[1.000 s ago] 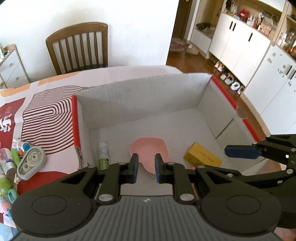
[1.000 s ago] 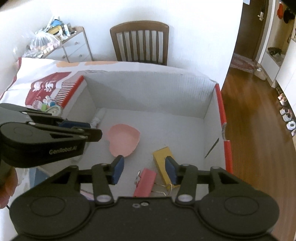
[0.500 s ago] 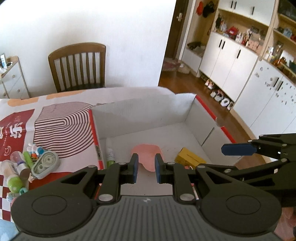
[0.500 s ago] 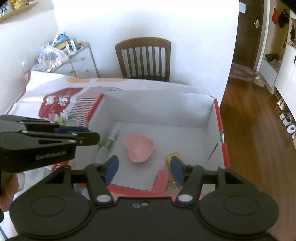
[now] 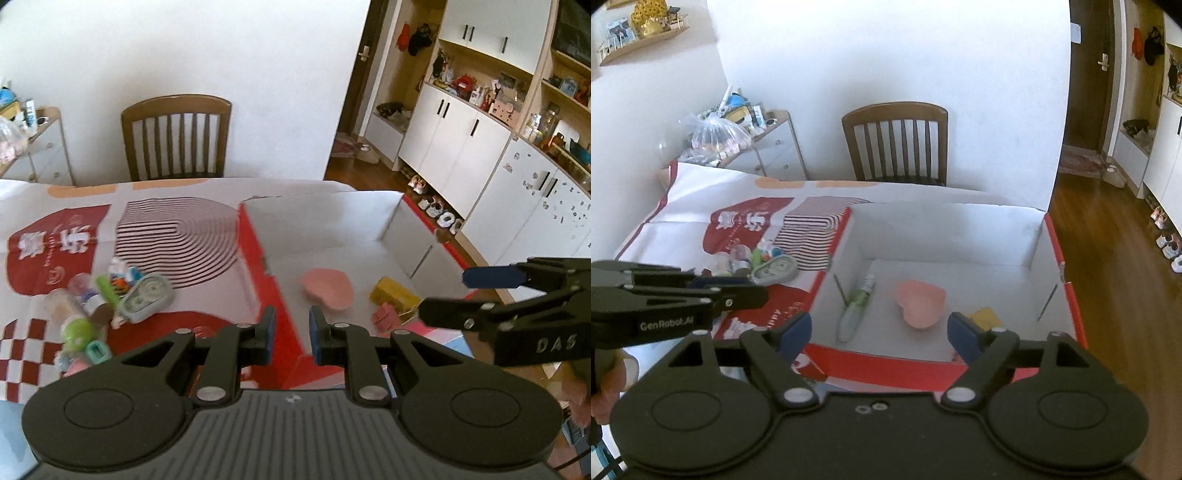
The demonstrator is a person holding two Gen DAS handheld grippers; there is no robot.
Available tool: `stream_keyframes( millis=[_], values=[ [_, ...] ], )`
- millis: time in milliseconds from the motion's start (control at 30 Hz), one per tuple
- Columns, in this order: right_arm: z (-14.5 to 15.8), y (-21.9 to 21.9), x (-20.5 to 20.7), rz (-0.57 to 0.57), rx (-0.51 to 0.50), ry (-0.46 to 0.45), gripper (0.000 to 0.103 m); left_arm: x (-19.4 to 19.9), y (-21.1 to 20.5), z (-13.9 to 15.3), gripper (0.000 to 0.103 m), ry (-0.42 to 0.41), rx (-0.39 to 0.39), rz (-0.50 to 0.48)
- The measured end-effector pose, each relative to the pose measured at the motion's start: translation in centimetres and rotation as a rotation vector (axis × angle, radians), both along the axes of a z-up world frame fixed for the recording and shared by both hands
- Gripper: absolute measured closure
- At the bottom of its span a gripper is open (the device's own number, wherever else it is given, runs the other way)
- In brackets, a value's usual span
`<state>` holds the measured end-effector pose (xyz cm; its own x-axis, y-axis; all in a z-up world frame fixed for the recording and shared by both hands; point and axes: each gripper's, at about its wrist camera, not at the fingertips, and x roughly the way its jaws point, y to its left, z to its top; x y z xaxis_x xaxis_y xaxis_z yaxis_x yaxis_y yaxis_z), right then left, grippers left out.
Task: Organize rigid objects
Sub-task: 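Withdraw both tools from the box, then grasp the blue correction tape with the right tool while the left tool grasps the pink figurine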
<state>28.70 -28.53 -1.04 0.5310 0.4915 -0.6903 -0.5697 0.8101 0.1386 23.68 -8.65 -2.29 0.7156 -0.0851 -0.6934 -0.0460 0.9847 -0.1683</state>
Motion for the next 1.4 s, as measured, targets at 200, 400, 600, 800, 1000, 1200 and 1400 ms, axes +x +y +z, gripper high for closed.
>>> stream_keyframes(
  millis=[200,400,600,800,1000,1200,1400],
  values=[
    [0.0,2.1,-1.9,0.003,0.02,-0.001,0.02,-2.7,3.1,0.1,0.085,-0.015,-0.005,0.015],
    [-0.3,4.9,-4.1,0.032,0.038,-0.016,0.016,-4.9,6.3,-0.3,0.08,-0.023,0.004,0.042],
    [-0.9,7.8,-5.6,0.062,0.036,-0.001,0.013,-7.1,9.6,-1.0,0.037,-0.041,0.015,0.077],
    [-1.2,10.5,-6.4,0.062,0.025,0.004,0.005,-8.1,12.5,-2.1,0.034,-0.031,0.01,0.085],
    [-1.6,13.2,-6.1,0.04,0.025,0.005,0.0,-8.7,14.8,-3.6,0.024,-0.021,0.003,0.086],
    [-2.6,16.3,-4.6,0.002,0.008,0.013,0.0,-8.6,17.4,-5.5,0.019,-0.015,-0.036,0.095],
    [-4.1,19.3,-2.6,-0.025,-0.034,0.027,0.0,-7.5,19.6,-8.0,0.001,0.014,-0.039,0.097]
  ],
)
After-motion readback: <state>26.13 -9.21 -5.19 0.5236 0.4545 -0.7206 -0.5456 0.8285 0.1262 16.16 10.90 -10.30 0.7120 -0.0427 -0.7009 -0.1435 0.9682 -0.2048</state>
